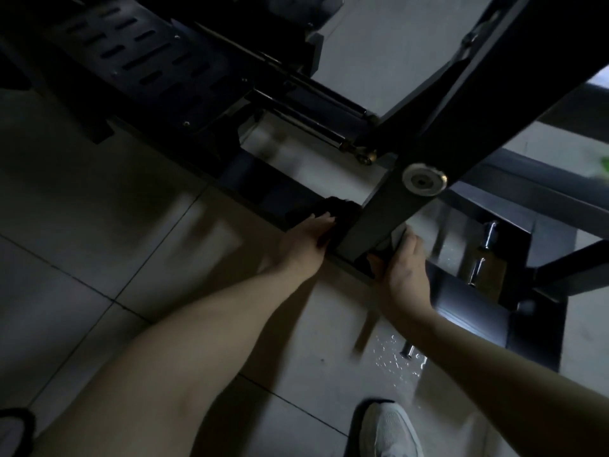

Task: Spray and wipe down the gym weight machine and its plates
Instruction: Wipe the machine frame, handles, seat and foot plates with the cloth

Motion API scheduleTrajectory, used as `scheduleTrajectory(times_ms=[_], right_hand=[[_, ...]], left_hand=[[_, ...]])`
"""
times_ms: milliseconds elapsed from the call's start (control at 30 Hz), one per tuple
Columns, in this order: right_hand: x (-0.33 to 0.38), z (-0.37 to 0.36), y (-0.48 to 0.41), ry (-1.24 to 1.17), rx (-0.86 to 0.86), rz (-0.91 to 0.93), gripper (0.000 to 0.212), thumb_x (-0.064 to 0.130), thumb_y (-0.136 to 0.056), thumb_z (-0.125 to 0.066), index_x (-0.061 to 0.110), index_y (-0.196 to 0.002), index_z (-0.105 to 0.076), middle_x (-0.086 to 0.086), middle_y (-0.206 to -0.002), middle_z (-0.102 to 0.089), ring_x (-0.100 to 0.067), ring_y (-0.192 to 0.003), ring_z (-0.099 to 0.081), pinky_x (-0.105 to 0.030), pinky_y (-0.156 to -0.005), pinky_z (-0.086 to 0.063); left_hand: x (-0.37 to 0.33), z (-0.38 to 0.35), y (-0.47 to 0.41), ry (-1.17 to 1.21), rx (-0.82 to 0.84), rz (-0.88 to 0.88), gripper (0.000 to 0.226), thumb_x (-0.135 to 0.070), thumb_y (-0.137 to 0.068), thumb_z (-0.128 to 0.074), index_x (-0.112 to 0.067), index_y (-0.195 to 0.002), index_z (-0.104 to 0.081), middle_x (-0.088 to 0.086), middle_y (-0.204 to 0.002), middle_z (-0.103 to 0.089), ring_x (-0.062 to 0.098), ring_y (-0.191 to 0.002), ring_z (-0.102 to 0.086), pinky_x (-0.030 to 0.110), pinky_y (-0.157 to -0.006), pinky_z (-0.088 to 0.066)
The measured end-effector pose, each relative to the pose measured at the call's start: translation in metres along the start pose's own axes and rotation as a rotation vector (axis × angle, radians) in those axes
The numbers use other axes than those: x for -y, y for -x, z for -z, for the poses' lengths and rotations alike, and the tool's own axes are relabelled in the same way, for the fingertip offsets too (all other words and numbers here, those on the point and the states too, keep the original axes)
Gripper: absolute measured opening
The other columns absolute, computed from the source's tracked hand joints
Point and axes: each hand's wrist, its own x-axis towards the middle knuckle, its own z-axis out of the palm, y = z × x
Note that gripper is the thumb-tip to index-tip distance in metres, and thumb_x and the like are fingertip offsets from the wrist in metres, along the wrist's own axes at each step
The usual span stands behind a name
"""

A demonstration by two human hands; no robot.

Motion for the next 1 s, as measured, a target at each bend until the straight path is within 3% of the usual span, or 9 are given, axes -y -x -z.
scheduleTrajectory(times_ms=[167,300,433,533,667,733,800,867,1000], right_hand=[[0.011,0.019,-0.001,-0.019,0.111,-0.041,0.066,0.030,-0.100,-0.060,0.013,-0.154,-0.025,-0.012,-0.146,-0.042,-0.028,-0.126,-0.050,-0.035,-0.096,-0.044],[0.015,0.047,0.010,0.063,0.315,-0.145,0.081,0.026,-0.100,-0.061,0.011,-0.160,-0.008,-0.019,-0.155,-0.031,-0.037,-0.133,-0.047,-0.044,-0.103,-0.047],[0.038,0.073,0.033,0.114,0.572,-0.283,0.045,0.019,-0.093,-0.070,0.011,-0.135,-0.054,-0.010,-0.116,-0.061,-0.024,-0.094,-0.066,-0.031,-0.075,-0.058],[0.080,0.100,0.051,-0.107,0.690,-0.303,0.035,0.009,-0.089,-0.075,0.017,-0.119,-0.060,-0.007,-0.111,-0.060,-0.019,-0.087,-0.067,-0.030,-0.067,-0.063],[0.141,0.144,0.065,-0.178,0.651,-0.031,0.079,0.007,-0.079,-0.082,0.027,-0.146,-0.045,0.004,-0.122,-0.056,-0.017,-0.108,-0.061,-0.021,-0.082,-0.057],[0.164,0.159,0.068,-0.260,0.626,0.015,0.064,0.012,-0.079,-0.084,0.028,-0.135,-0.056,0.005,-0.119,-0.064,-0.018,-0.114,-0.063,-0.023,-0.088,-0.054],[0.179,0.165,0.075,-0.371,0.555,0.012,0.037,0.017,-0.085,-0.081,0.021,-0.119,-0.067,0.005,-0.101,-0.068,-0.012,-0.094,-0.067,-0.016,-0.068,-0.052],[0.186,0.166,0.083,-0.519,0.500,-0.019,0.032,0.020,-0.086,-0.081,0.016,-0.116,-0.071,0.003,-0.097,-0.072,-0.008,-0.083,-0.069,-0.013,-0.057,-0.051],[0.193,0.169,0.094,-0.688,0.546,-0.042,0.033,0.014,-0.085,-0.081,0.011,-0.117,-0.071,-0.007,-0.100,-0.076,-0.019,-0.083,-0.074,-0.024,-0.060,-0.057]], left_hand=[[-0.025,0.024,0.048,0.235,0.031,0.174,0.033,-0.016,-0.108,-0.047,-0.008,-0.134,-0.065,0.006,-0.134,-0.064,0.019,-0.125,-0.058,0.014,-0.092,-0.033],[-0.033,0.059,0.092,0.166,0.193,0.233,0.029,-0.022,-0.106,-0.052,-0.014,-0.127,-0.070,-0.006,-0.120,-0.067,0.010,-0.117,-0.060,0.019,-0.095,-0.039],[-0.067,0.109,0.116,0.193,0.133,0.231,0.028,-0.024,-0.106,-0.053,-0.015,-0.124,-0.072,-0.004,-0.118,-0.069,0.014,-0.116,-0.062,0.031,-0.104,-0.047],[-0.104,0.145,0.129,0.182,0.088,0.194,0.024,-0.028,-0.105,-0.054,-0.022,-0.119,-0.074,-0.008,-0.112,-0.071,0.012,-0.111,-0.064,0.035,-0.102,-0.051],[-0.157,0.193,0.151,0.166,0.034,0.116,0.027,-0.031,-0.104,-0.056,-0.021,-0.121,-0.074,-0.005,-0.115,-0.072,0.013,-0.112,-0.066,0.035,-0.102,-0.052],[-0.181,0.214,0.165,0.161,-0.021,0.071,0.025,-0.029,-0.104,-0.057,-0.019,-0.120,-0.074,-0.005,-0.111,-0.073,0.013,-0.110,-0.067,0.032,-0.100,-0.053],[-0.198,0.232,0.177,0.127,-0.081,0.036,0.023,-0.029,-0.104,-0.058,-0.021,-0.117,-0.075,-0.013,-0.103,-0.071,0.010,-0.106,-0.067,0.024,-0.093,-0.051],[-0.211,0.248,0.190,0.075,-0.124,0.035,0.023,-0.030,-0.103,-0.058,-0.022,-0.117,-0.075,-0.018,-0.099,-0.069,0.004,-0.100,-0.065,0.018,-0.087,-0.049],[-0.220,0.261,0.206,0.132,-0.149,0.124,0.033,-0.043,-0.101,-0.059,-0.020,-0.116,-0.077,-0.006,-0.108,-0.075,0.010,-0.105,-0.068,0.030,-0.102,-0.051]])
